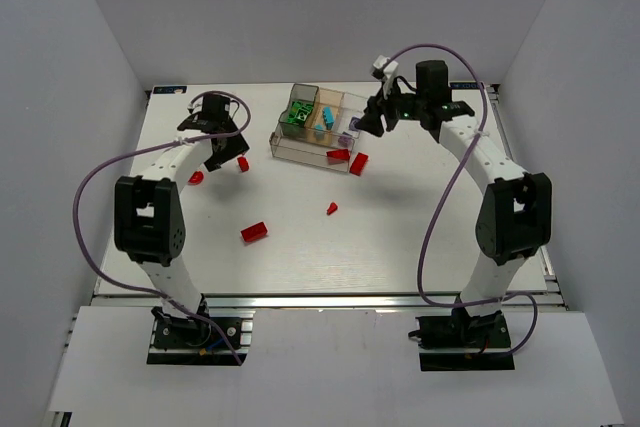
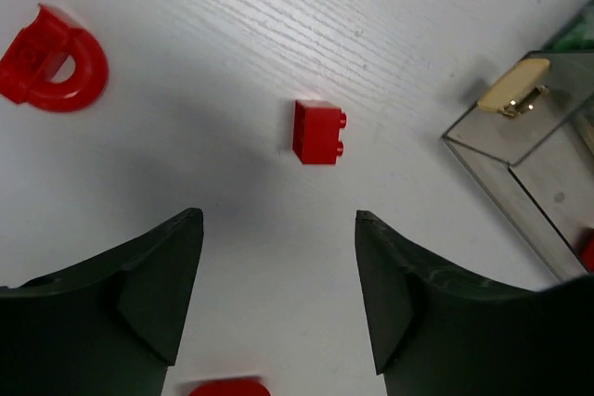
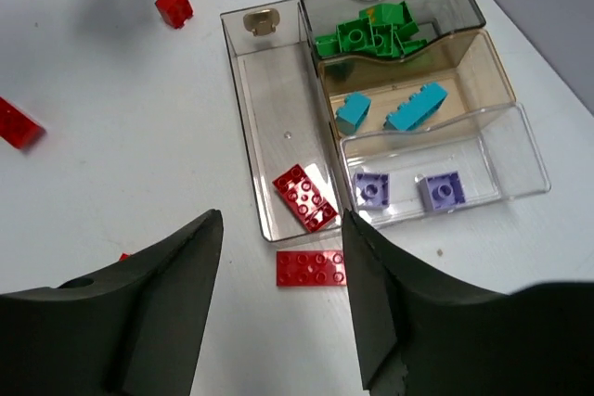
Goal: Sort the legos into containers by color
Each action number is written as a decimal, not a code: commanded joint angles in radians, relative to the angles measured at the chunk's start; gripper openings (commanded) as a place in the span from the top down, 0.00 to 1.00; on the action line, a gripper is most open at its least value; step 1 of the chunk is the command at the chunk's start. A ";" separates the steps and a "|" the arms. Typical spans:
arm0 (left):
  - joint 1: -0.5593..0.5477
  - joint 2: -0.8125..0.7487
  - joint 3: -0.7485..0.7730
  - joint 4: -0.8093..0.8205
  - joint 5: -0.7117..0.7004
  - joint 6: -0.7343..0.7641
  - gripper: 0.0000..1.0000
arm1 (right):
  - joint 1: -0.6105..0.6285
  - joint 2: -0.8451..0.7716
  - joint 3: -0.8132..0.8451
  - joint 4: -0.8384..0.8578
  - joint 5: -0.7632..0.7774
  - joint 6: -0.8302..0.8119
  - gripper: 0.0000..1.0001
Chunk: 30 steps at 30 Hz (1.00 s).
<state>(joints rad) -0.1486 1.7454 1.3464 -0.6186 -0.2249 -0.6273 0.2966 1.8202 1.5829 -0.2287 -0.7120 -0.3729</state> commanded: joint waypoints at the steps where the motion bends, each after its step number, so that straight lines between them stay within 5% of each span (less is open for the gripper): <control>1: 0.012 0.064 0.118 -0.024 0.038 0.021 0.21 | -0.023 -0.051 -0.096 0.077 -0.040 0.026 0.39; 10: 0.021 0.255 0.290 -0.050 0.104 0.049 0.24 | -0.057 -0.091 -0.201 0.146 -0.049 0.061 0.38; 30: 0.021 0.324 0.246 -0.030 0.160 0.071 0.33 | -0.085 -0.098 -0.255 0.172 -0.041 0.081 0.38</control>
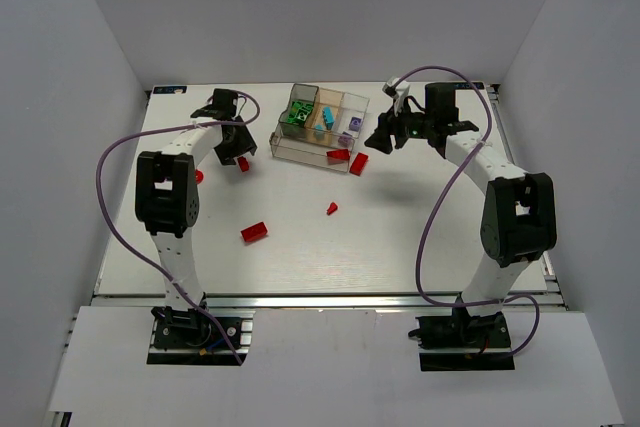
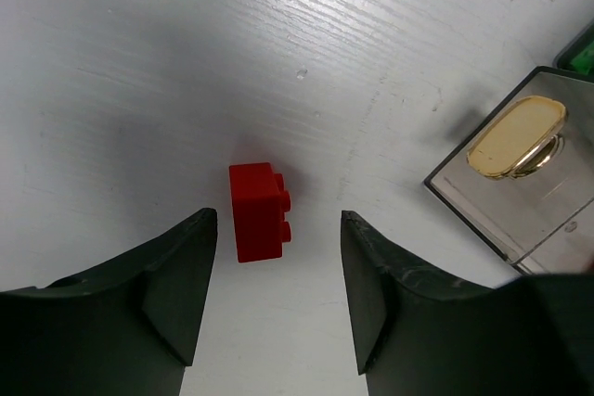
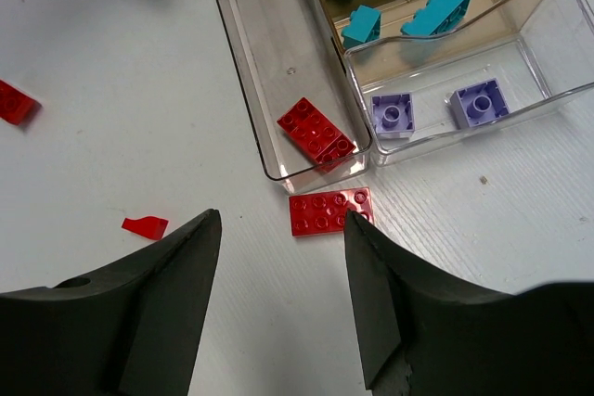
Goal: Sort the legos into containers by color
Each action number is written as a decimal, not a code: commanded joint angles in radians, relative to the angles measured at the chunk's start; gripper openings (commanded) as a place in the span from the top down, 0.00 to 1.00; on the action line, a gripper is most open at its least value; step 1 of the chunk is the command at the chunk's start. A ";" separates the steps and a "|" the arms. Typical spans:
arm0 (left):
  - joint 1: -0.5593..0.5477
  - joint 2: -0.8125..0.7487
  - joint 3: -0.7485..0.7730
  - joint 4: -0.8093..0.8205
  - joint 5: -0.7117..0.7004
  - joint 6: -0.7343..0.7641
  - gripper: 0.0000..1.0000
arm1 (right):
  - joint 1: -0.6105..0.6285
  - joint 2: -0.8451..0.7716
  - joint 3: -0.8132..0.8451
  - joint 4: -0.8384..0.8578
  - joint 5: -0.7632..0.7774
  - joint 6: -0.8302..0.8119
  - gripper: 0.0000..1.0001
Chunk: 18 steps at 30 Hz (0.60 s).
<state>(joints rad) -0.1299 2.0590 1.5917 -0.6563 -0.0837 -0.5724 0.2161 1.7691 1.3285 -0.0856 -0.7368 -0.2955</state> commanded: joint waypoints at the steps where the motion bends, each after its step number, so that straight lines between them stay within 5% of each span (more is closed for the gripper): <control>1: 0.003 0.013 0.002 0.007 0.018 0.019 0.35 | -0.004 -0.048 0.000 0.029 -0.016 -0.001 0.38; 12: 0.003 0.046 0.024 0.009 0.025 0.032 0.44 | -0.004 -0.046 0.021 -0.014 -0.006 -0.022 0.39; 18: 0.003 0.055 0.036 0.015 0.038 0.028 0.63 | -0.006 -0.053 0.021 -0.037 0.002 -0.039 0.39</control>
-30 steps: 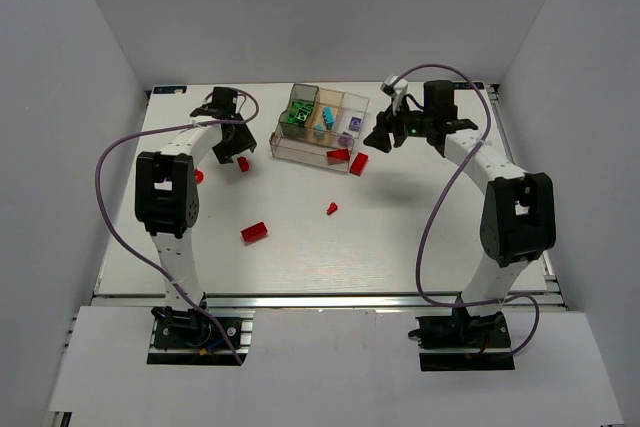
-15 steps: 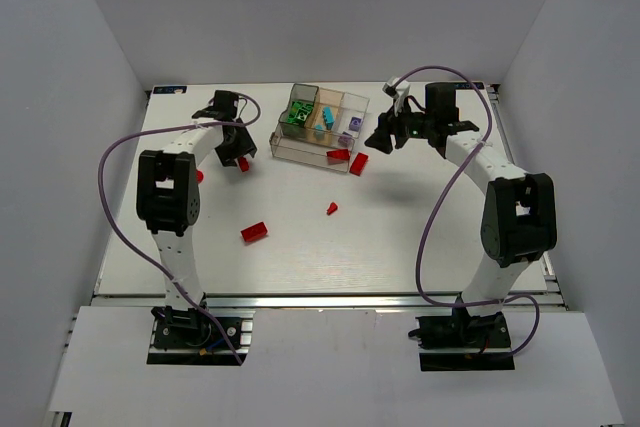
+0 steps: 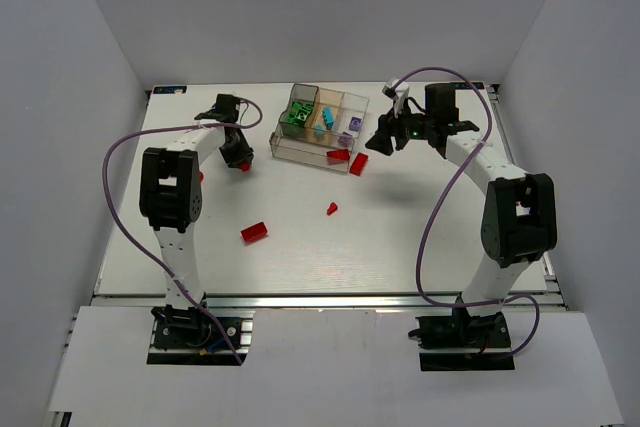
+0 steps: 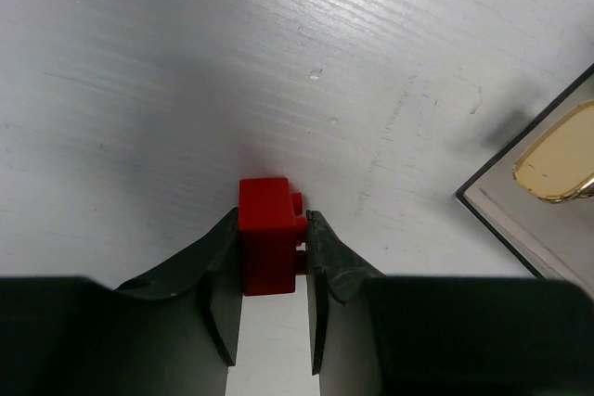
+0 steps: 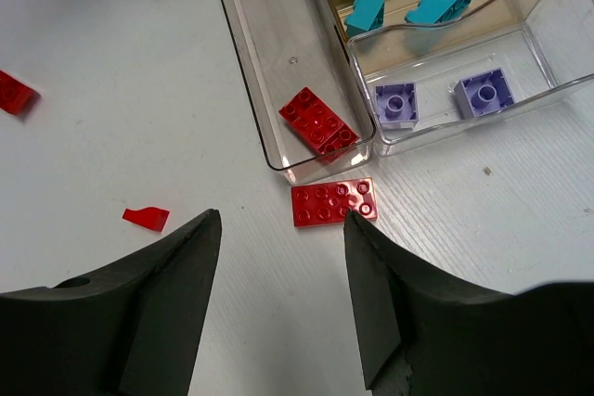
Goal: Sort the legos into containers by color
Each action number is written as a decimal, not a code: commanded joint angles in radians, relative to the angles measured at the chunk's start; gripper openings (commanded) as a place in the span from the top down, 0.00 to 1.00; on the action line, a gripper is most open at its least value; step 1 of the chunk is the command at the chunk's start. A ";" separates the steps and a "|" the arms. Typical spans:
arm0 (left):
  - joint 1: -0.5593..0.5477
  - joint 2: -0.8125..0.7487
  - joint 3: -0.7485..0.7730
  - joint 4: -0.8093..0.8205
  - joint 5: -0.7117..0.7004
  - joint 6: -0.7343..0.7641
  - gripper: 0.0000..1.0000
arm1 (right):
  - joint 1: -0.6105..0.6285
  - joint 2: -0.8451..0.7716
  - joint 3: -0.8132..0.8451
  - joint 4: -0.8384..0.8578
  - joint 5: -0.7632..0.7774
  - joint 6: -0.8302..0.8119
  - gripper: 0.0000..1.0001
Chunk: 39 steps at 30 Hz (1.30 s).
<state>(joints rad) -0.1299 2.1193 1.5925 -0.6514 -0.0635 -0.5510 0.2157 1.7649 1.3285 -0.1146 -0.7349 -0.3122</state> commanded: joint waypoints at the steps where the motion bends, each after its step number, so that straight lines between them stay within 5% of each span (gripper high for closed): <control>1: 0.003 -0.013 0.035 0.010 0.021 0.006 0.66 | -0.006 -0.047 0.021 -0.011 0.003 -0.025 0.39; 10: -0.039 -0.208 0.011 0.033 0.128 0.008 0.94 | -0.006 -0.047 0.028 -0.034 0.014 -0.044 0.39; 15: -0.071 -0.315 -0.037 0.136 0.261 -0.071 0.94 | -0.004 -0.044 0.011 -0.039 0.022 -0.047 0.39; 23: -0.137 -0.185 0.093 0.194 0.343 -0.171 0.94 | -0.006 -0.065 -0.015 -0.037 0.026 -0.047 0.39; 29: -0.158 -0.075 0.216 0.167 0.307 -0.193 0.88 | -0.006 -0.091 -0.049 -0.025 0.038 -0.054 0.38; 39: -0.188 0.034 0.339 0.118 0.284 -0.191 0.43 | -0.007 -0.087 -0.046 -0.078 0.029 -0.142 0.27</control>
<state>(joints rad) -0.3042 2.1567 1.8595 -0.5110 0.2344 -0.7437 0.2153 1.7084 1.2774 -0.1642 -0.6987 -0.3870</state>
